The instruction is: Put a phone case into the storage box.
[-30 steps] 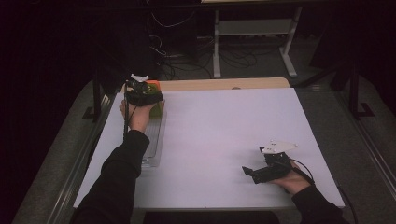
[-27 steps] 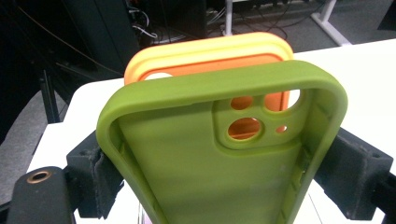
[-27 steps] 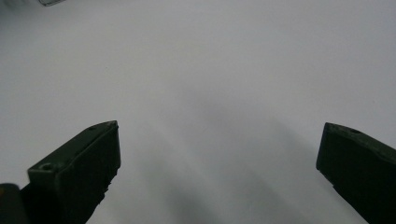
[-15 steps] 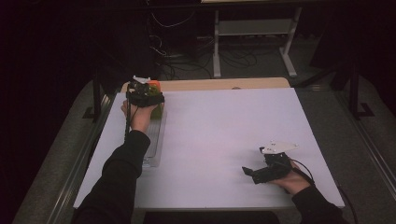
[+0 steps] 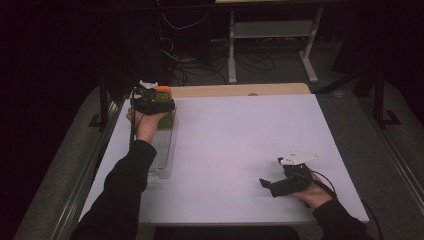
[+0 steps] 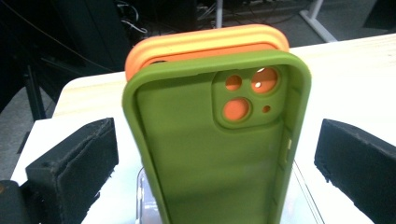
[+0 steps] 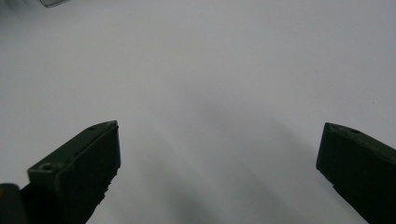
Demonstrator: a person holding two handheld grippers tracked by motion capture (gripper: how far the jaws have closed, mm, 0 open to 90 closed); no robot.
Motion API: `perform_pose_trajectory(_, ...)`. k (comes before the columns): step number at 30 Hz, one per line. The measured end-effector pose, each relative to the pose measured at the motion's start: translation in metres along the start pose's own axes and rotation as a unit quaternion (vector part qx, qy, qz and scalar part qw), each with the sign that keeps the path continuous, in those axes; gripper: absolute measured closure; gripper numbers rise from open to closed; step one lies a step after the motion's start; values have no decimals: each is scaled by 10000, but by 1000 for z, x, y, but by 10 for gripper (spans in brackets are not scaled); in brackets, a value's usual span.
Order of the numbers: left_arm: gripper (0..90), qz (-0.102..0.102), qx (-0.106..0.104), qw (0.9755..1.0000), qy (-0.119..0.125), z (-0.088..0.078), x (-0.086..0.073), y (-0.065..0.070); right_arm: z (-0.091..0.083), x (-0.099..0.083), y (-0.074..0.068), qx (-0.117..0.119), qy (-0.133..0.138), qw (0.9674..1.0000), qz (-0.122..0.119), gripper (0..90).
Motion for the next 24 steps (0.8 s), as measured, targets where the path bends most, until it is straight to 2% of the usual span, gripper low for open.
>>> perform_pose_trajectory(1, 0, 42, -58, 10000, -36, -3, 0, -1, 0, 0, 0, 0, 0, 10000, 1, 0)
perform_pose_trajectory(2, 0, -24, -115, 9999, -28, -5, 0, 0, 0, 0, 0, -2, 0, 10000, 1, 0)
perform_pose_trajectory(7, 0, 87, -494, 9986, -184, -19, 0, -2, 0, 0, 0, -5, 4, 10000, -3, 0)
perform_pose_trajectory(9, 0, 180, -625, 9976, -234, -25, -1, -1, 0, 0, 0, -7, 2, 10000, -2, 0)
perform_pose_trajectory(12, 0, 215, -859, 9959, -189, -33, 0, 2, 0, 0, 0, -5, 2, 10000, -7, 0)
perform_pose_trajectory(16, 0, 369, -1125, 9929, -132, -47, 0, 9, 0, 1, 0, 7, 10, 10000, 23, 0)
perform_pose_trajectory(18, 0, 481, -1341, 9897, -116, -55, 0, 15, 0, 1, 0, 1, 17, 10000, 24, 0)
perform_pose_trajectory(22, 0, 727, -1774, 9814, -104, -69, -4, 28, -1, 1, 0, 21, 30, 10000, 34, 0)
perform_pose_trajectory(24, 0, 796, -2044, 9756, -97, -75, -7, 35, -2, 2, 0, 39, 59, 10000, 33, 0)
Point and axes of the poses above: each handheld gripper's, and its own axes: z roughly forward along the jaws, x roughly out of its top, y roughly to its right, the point moved 5 cm from there along z, roughly forward along the jaws, and after that the axes turned 8 degrees about -x, right-handed, at the moved point
